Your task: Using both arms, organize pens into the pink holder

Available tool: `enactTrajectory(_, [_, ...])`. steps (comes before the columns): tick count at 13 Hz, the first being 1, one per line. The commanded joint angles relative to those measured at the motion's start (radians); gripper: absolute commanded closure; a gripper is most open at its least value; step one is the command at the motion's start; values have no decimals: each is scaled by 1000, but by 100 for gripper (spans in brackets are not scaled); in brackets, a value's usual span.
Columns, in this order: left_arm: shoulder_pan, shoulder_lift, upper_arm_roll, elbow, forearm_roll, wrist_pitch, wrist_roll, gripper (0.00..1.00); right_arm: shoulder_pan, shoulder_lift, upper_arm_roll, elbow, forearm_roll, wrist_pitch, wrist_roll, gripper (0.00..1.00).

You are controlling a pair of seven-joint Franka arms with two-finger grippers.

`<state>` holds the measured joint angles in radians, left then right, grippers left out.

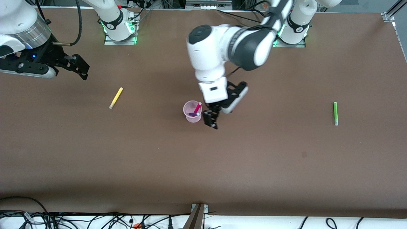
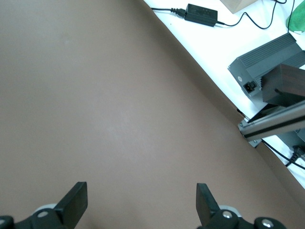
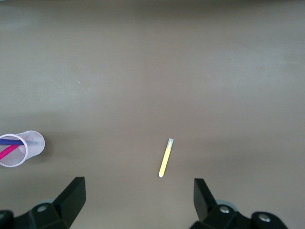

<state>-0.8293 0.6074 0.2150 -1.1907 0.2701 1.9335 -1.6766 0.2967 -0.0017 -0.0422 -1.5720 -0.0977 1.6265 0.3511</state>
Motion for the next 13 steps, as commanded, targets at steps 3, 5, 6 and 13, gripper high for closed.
enactTrajectory(3, [120, -122, -16, -87, -156, -121, 409, 0, 29, 11, -2, 17, -17, -11, 12, 0])
enactTrajectory(5, [182, -150, -17, -87, -190, -195, 594, 0, 29, 11, -2, 17, -16, -10, 14, 0])
enactTrajectory(6, [214, -165, -16, -87, -210, -233, 700, 0, 29, 11, -2, 17, -17, -11, 12, 0])
enactTrajectory(13, [439, -247, -17, -98, -284, -404, 1248, 0, 29, 11, -2, 15, -16, -13, 12, 0])
